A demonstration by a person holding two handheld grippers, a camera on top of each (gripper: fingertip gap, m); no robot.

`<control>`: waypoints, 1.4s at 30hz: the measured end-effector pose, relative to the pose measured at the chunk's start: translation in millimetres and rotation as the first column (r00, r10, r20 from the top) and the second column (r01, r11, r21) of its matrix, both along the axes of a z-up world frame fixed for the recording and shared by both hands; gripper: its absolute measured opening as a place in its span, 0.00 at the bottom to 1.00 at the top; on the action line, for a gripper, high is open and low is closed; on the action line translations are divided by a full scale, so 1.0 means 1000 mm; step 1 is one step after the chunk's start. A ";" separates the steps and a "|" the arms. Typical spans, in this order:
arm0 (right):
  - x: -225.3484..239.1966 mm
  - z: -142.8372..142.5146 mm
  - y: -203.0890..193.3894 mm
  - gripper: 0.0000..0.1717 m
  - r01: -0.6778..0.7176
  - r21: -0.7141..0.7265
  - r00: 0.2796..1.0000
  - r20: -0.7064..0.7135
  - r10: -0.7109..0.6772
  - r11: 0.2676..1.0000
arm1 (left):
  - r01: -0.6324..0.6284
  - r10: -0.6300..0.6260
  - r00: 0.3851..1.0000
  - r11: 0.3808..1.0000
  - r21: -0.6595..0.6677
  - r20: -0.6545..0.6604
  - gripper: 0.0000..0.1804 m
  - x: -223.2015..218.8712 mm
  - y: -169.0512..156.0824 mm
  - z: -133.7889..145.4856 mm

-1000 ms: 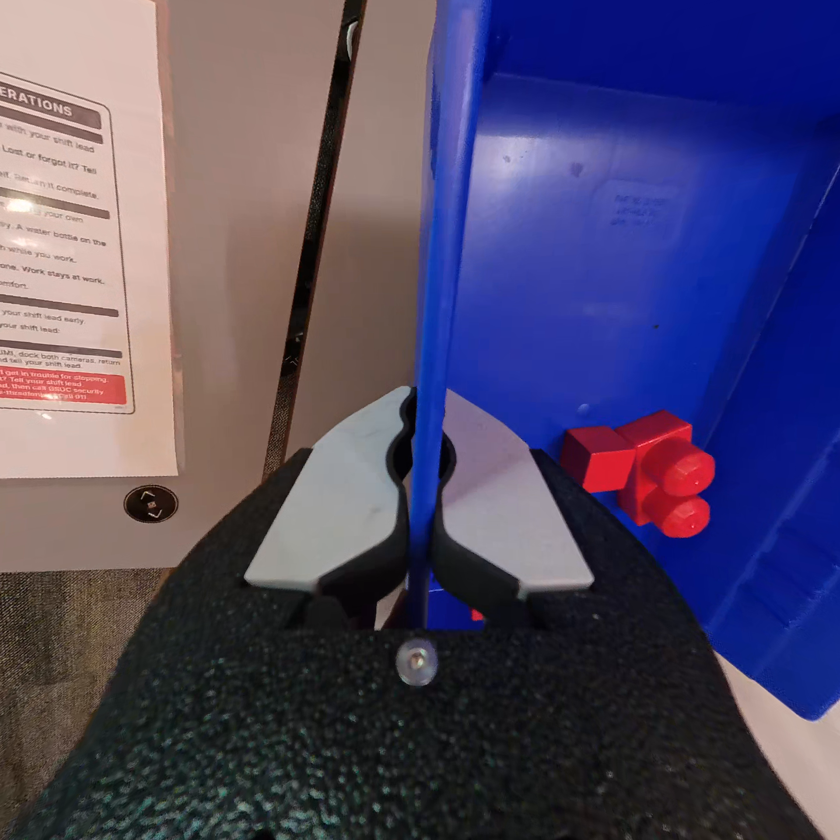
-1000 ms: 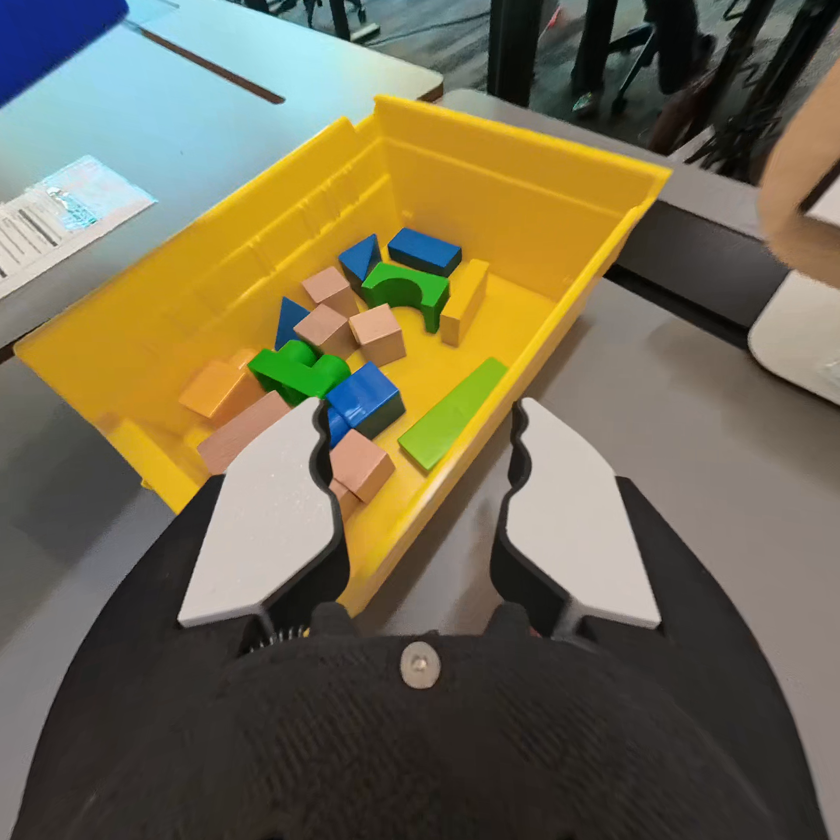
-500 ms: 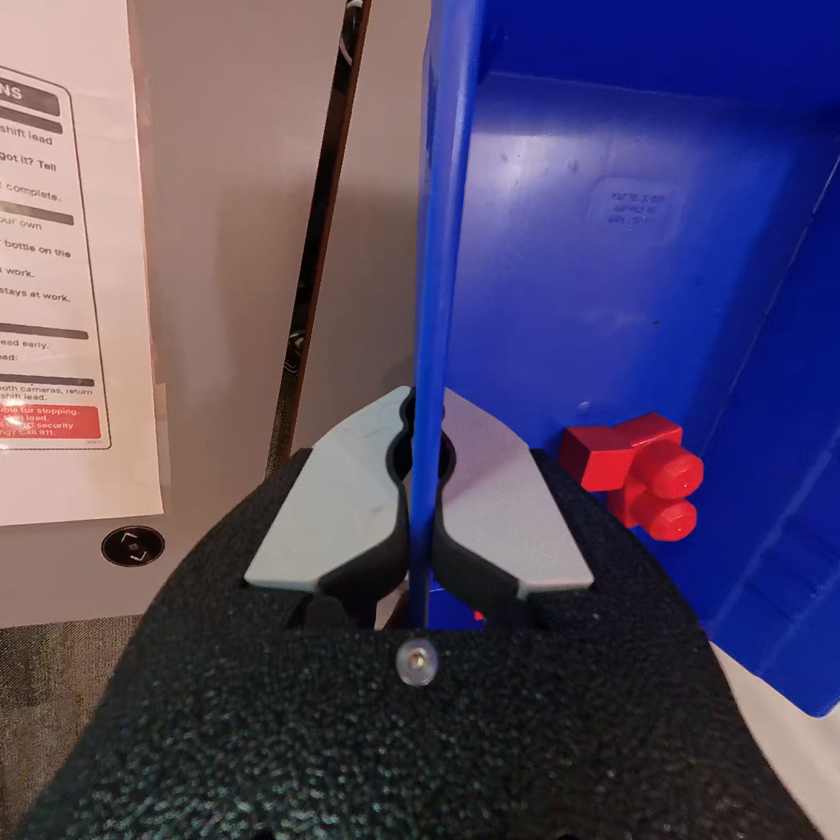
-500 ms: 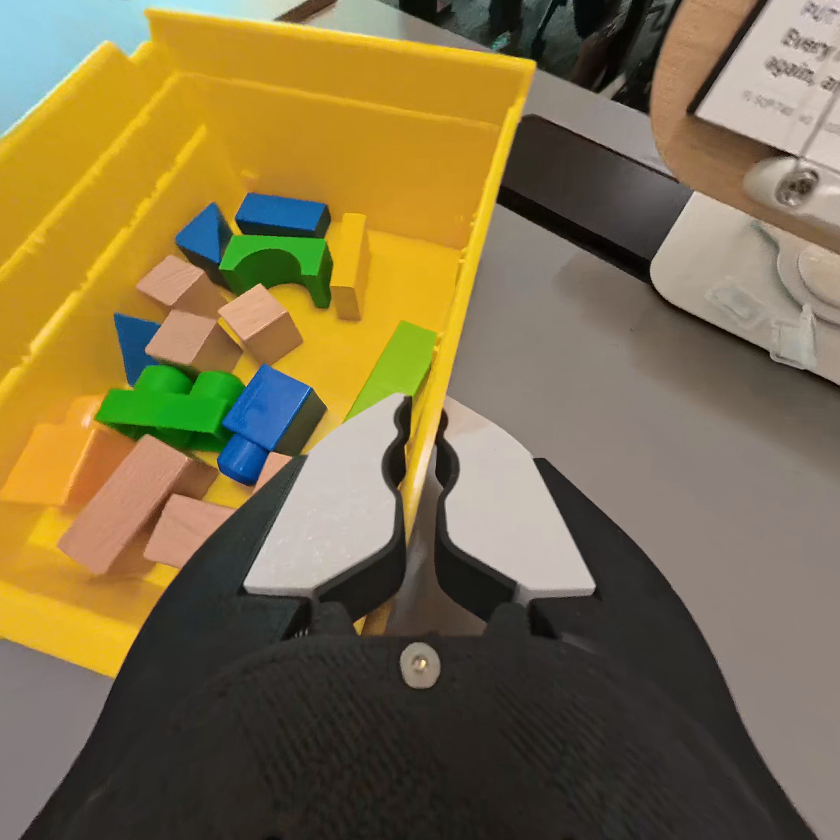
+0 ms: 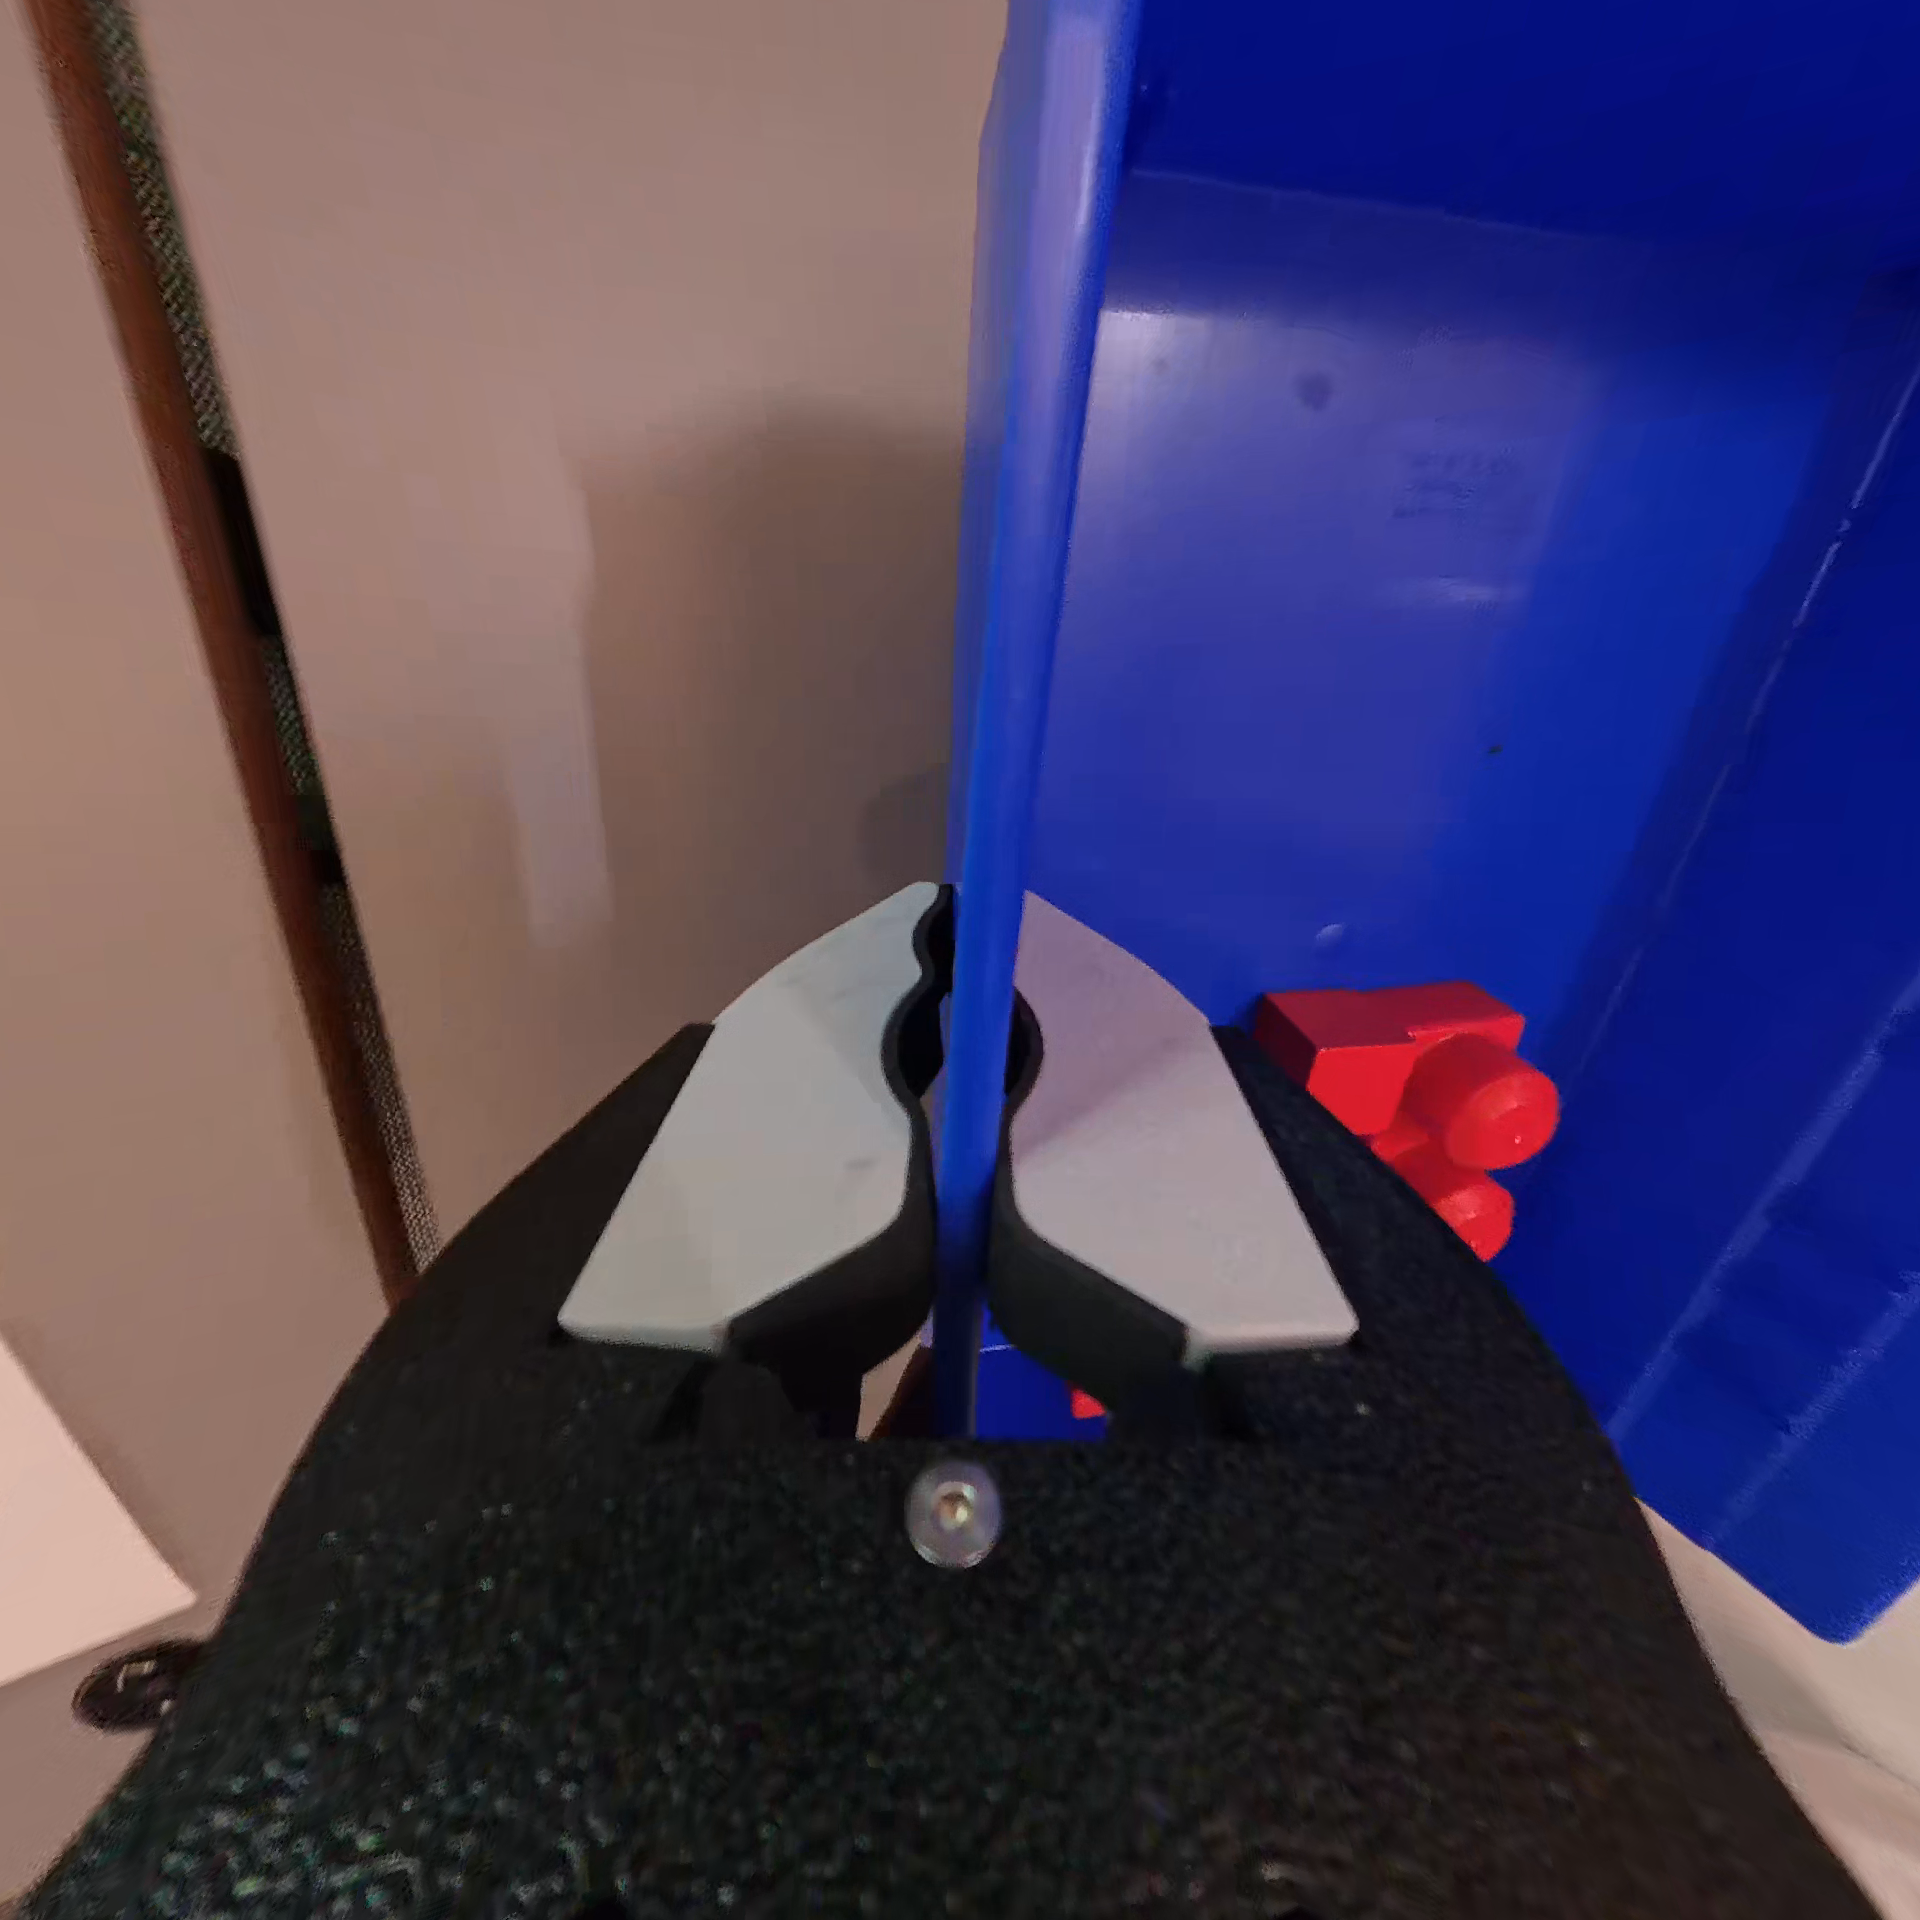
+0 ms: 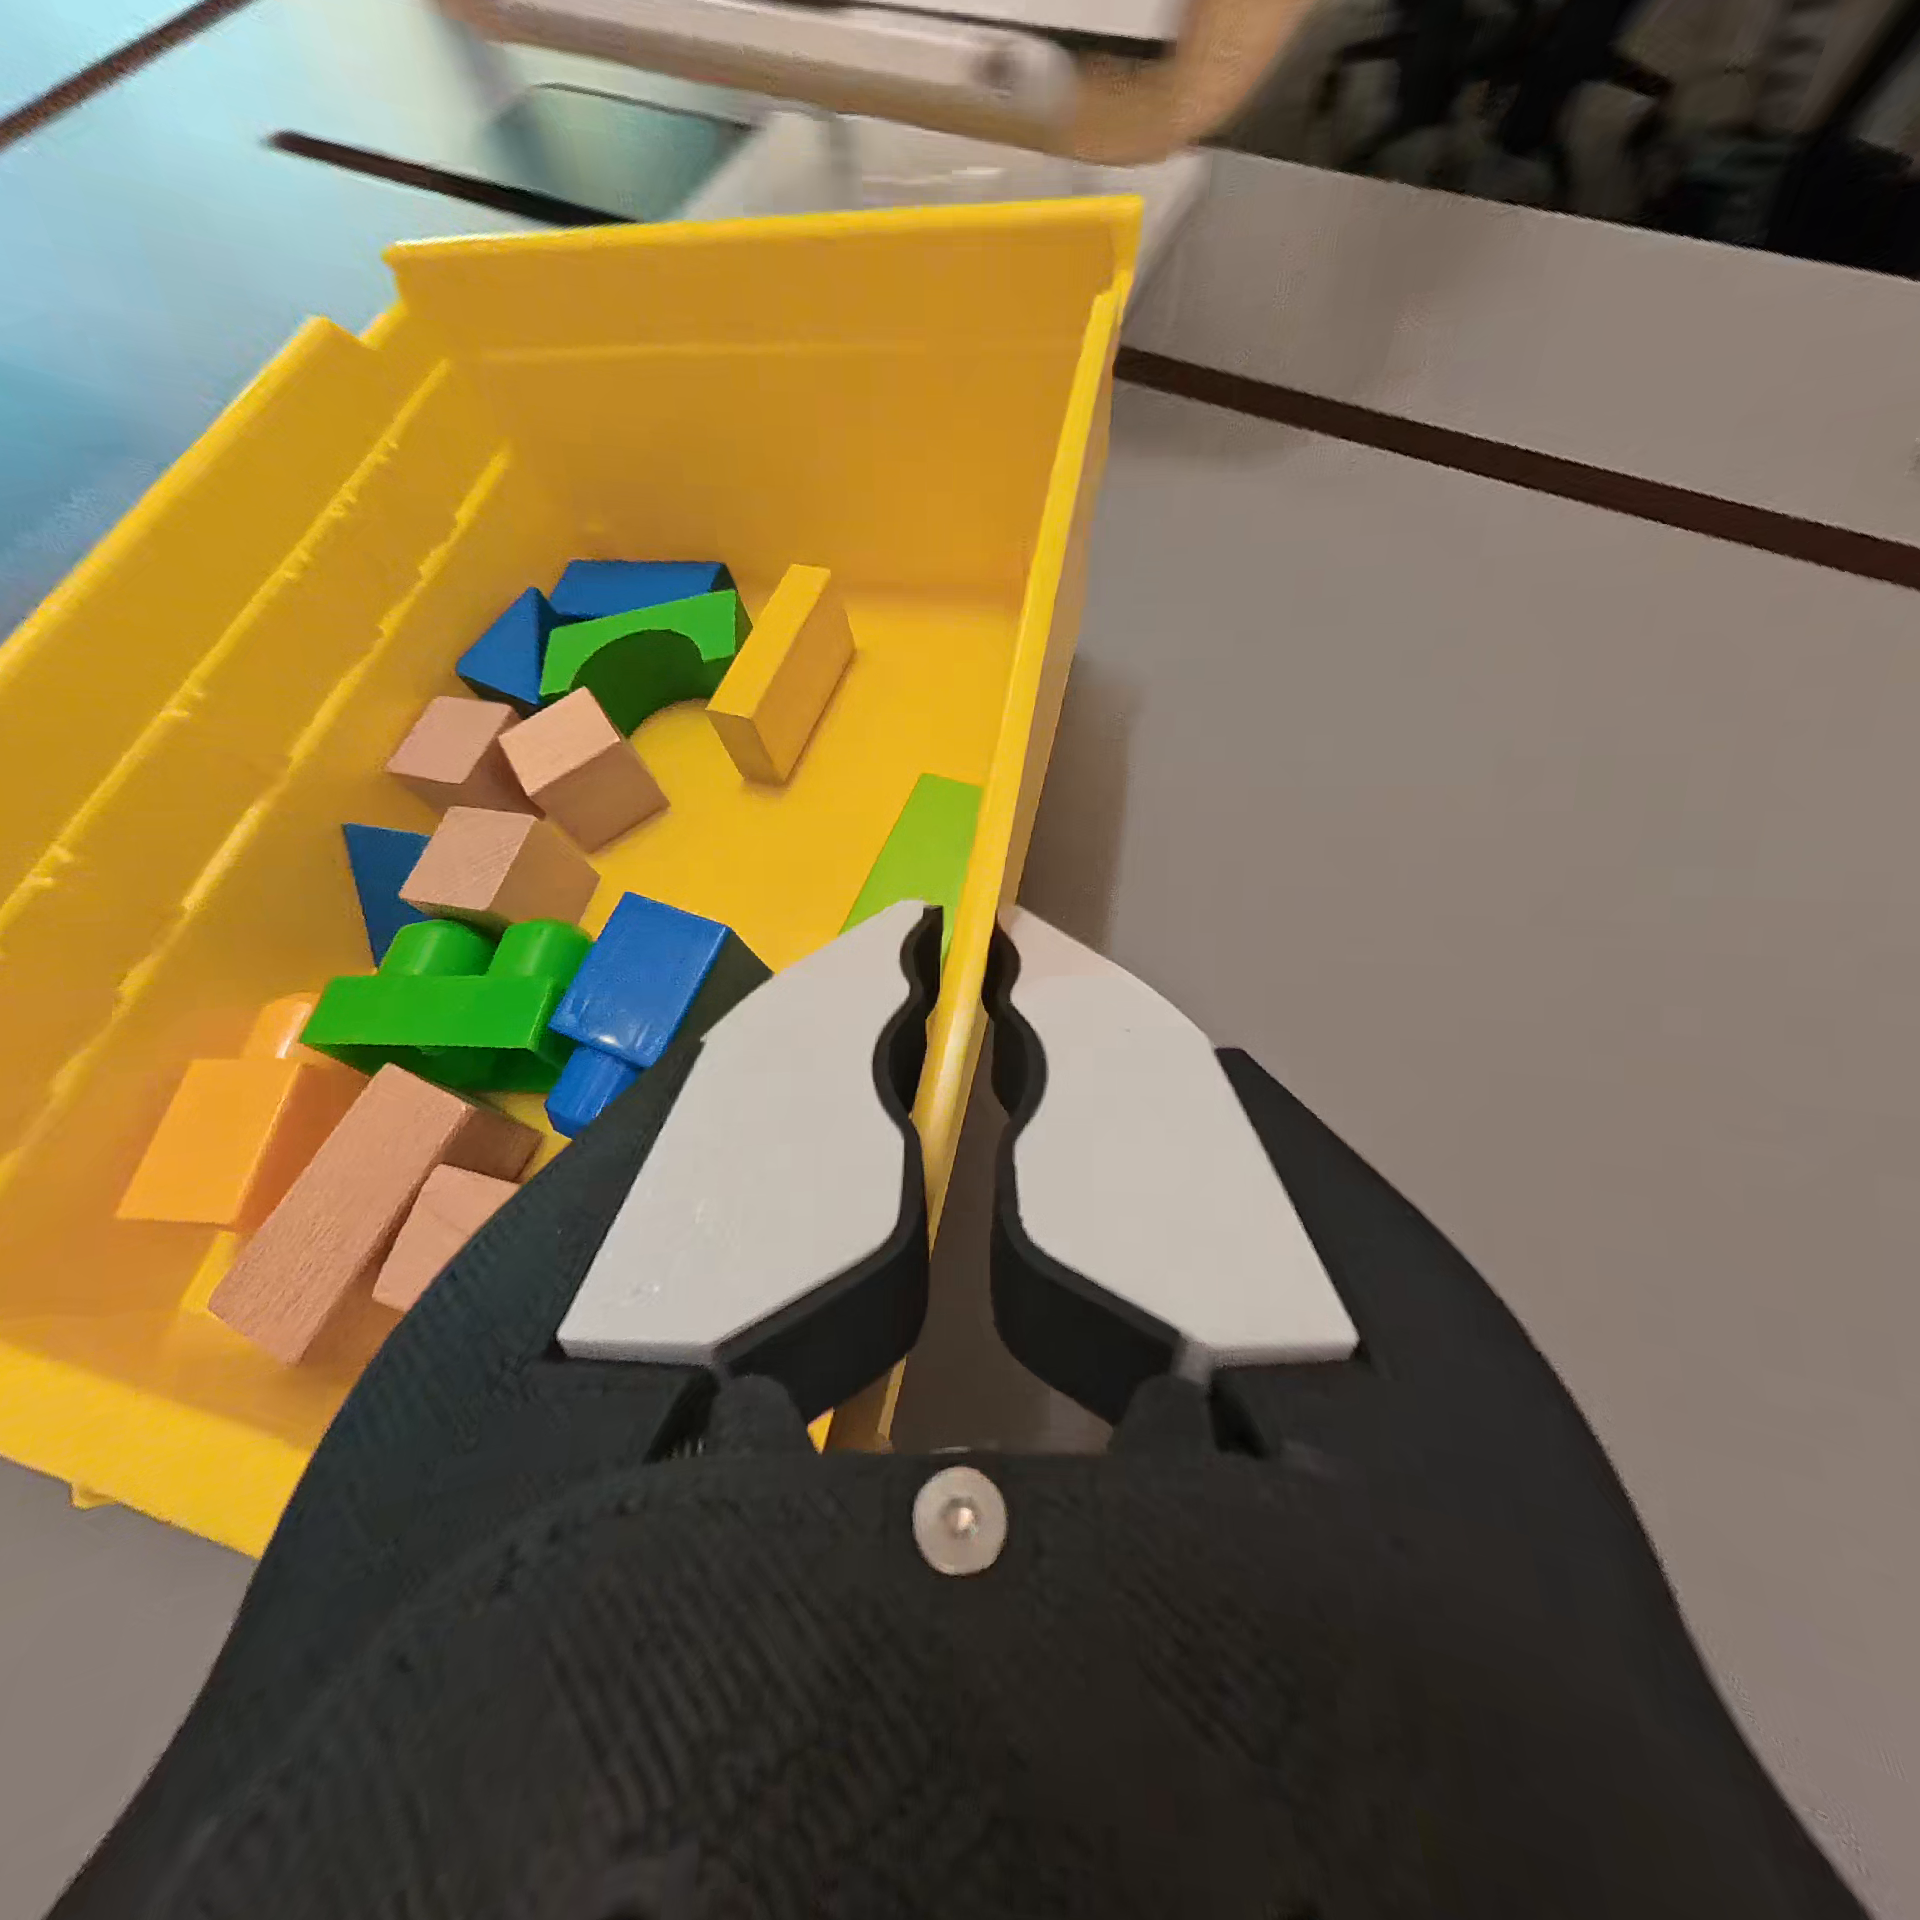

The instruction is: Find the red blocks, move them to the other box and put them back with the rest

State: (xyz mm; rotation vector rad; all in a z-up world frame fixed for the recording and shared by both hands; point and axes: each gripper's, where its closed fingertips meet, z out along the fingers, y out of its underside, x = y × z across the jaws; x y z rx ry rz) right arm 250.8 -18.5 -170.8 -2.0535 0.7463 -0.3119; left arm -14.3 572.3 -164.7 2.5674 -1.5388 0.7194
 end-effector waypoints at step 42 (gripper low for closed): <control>0.281 -0.019 -0.331 0.11 0.247 -0.031 0.969 0.006 -0.247 0.969 | -0.033 0.069 0.991 0.958 0.284 -0.115 0.05 0.108 -0.028 -0.071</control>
